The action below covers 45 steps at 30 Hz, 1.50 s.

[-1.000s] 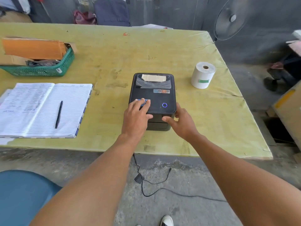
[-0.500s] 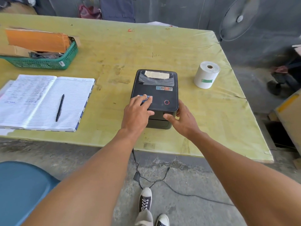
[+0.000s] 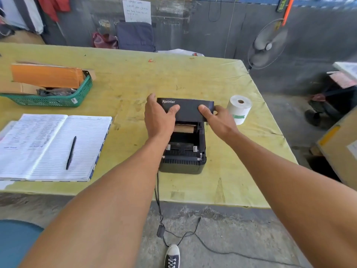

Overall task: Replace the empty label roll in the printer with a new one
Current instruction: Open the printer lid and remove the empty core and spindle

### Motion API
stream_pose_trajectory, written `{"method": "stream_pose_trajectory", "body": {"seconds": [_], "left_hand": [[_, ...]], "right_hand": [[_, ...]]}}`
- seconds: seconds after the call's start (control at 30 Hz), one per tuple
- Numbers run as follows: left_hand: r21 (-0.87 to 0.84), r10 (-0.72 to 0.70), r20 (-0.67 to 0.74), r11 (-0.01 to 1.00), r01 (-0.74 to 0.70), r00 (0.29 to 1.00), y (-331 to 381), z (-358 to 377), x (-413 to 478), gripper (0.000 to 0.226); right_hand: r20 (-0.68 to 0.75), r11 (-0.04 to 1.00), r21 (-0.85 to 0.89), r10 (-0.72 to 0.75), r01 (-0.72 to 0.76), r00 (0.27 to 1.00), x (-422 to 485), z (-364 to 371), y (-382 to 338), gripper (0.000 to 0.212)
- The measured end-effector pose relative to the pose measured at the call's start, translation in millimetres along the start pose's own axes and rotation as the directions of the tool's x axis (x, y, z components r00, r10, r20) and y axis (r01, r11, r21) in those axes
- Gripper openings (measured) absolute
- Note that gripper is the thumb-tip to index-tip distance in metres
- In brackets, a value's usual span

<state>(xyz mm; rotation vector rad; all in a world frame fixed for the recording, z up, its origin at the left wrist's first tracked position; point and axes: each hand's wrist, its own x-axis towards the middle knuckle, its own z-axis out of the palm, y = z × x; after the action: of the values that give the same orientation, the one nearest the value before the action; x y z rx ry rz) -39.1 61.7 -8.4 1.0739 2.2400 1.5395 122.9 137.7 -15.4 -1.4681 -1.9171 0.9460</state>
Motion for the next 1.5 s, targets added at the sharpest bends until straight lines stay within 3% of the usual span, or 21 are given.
{"method": "stream_pose_trajectory", "body": {"seconds": [0.23,0.33,0.5,0.8,1.13,1.5], "left_hand": [[-0.036,-0.026,0.055,0.999,0.029,0.998,3,12,42,0.055],[-0.047,-0.046,0.127,0.998,0.052,0.991,3,18,59,0.055],[-0.049,-0.097,0.149,0.993,0.106,0.984,10,30,87,0.056],[0.046,-0.248,0.175,0.969,0.244,0.953,23,49,129,0.044],[0.048,-0.268,0.203,0.963,0.264,0.942,26,54,135,0.043],[-0.011,-0.268,0.222,0.961,0.277,0.938,27,45,127,0.041]], "right_hand": [[-0.134,0.995,-0.046,0.083,-0.090,0.987,39,-7,-33,0.067],[-0.178,0.993,0.029,0.120,-0.117,0.977,51,-3,-38,0.064],[-0.141,0.981,0.150,0.147,-0.125,0.979,73,1,-40,0.060],[-0.056,0.964,0.131,0.239,-0.230,0.969,121,-5,-50,0.067],[-0.027,0.960,0.109,0.263,-0.259,0.964,134,-2,-48,0.074],[-0.014,0.962,0.163,0.223,-0.218,0.975,120,-6,-43,0.066]]}}
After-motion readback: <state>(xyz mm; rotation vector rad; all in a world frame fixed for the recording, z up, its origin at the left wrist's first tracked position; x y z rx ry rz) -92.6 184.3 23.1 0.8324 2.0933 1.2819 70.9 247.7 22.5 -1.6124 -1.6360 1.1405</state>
